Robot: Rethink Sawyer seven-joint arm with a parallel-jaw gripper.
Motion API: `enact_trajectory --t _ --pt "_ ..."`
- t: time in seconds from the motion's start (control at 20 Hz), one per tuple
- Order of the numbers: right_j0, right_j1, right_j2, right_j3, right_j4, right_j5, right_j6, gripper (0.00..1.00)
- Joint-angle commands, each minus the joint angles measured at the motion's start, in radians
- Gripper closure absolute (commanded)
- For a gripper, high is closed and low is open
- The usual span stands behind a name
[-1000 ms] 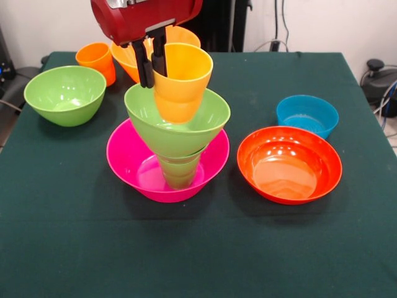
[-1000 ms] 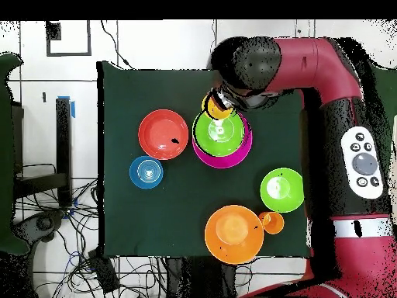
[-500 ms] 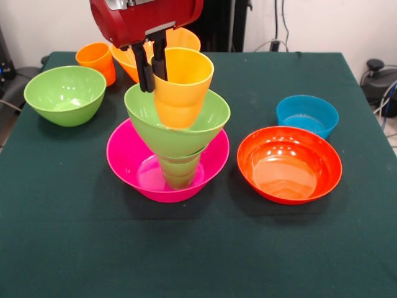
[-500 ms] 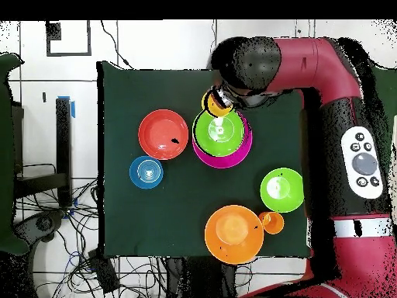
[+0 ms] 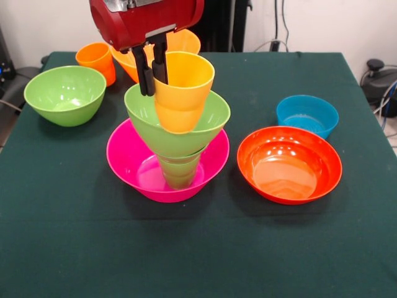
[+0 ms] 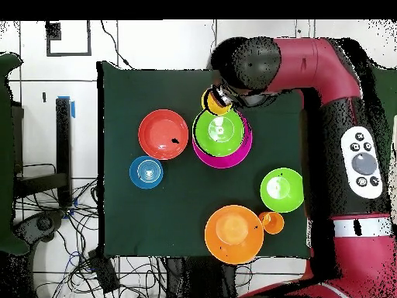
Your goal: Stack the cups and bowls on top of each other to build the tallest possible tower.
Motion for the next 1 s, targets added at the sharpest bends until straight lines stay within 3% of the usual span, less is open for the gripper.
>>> enact_trajectory --t 0.05,1.0 --pt "0.033 0.068 -0.025 0.046 -0.023 -0.042 -0.106 1.00" --pt "0.038 0.062 -0.038 0.053 -0.027 -0.035 -0.096 1.00"
